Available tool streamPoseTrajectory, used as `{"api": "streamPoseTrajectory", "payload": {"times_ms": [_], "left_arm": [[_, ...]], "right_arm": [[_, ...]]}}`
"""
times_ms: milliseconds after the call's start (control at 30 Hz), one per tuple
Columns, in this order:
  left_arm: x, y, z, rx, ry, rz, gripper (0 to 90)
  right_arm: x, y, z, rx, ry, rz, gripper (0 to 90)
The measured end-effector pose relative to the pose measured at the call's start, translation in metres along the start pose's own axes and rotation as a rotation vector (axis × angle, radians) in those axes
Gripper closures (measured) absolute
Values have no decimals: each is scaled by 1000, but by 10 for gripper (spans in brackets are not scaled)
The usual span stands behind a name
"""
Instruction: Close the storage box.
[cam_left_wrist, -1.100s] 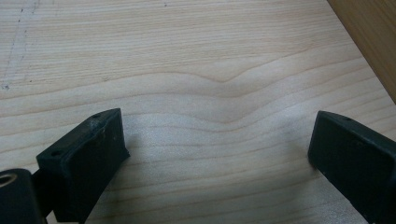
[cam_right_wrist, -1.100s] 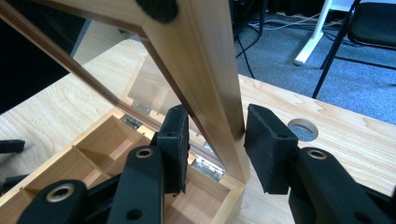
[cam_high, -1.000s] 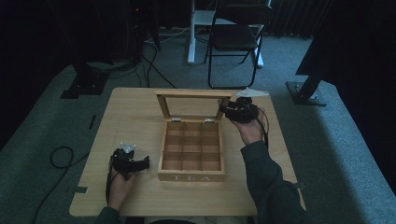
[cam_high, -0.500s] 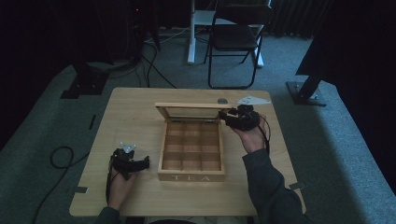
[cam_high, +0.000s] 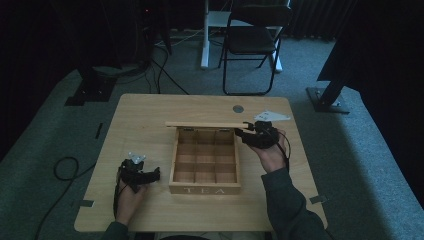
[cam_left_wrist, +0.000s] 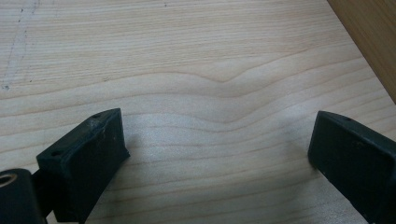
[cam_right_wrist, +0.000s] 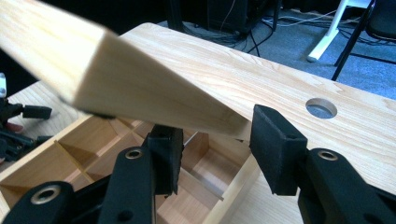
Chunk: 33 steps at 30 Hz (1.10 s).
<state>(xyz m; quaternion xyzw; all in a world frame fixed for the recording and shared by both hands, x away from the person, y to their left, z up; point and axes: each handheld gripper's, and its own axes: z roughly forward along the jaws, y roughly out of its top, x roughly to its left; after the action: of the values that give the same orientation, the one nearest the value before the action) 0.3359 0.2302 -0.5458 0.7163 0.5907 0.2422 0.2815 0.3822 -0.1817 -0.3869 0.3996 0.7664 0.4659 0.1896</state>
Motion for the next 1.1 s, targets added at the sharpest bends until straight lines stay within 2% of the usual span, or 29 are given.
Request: {"api": "streamPoseTrajectory", "payload": {"times_ms": [200,600,1100], "left_arm": [[0,0,0,1,-1,-1,41],[0,0,0,0,-1,-3,41],[0,0,0,-1,-2,-5,41]], "right_arm": [[4,-4,-3,8,-4,-15,547],[7,-18,-6,21,20,-22,550],[13,-37,-7,25,23,7,548]]}}
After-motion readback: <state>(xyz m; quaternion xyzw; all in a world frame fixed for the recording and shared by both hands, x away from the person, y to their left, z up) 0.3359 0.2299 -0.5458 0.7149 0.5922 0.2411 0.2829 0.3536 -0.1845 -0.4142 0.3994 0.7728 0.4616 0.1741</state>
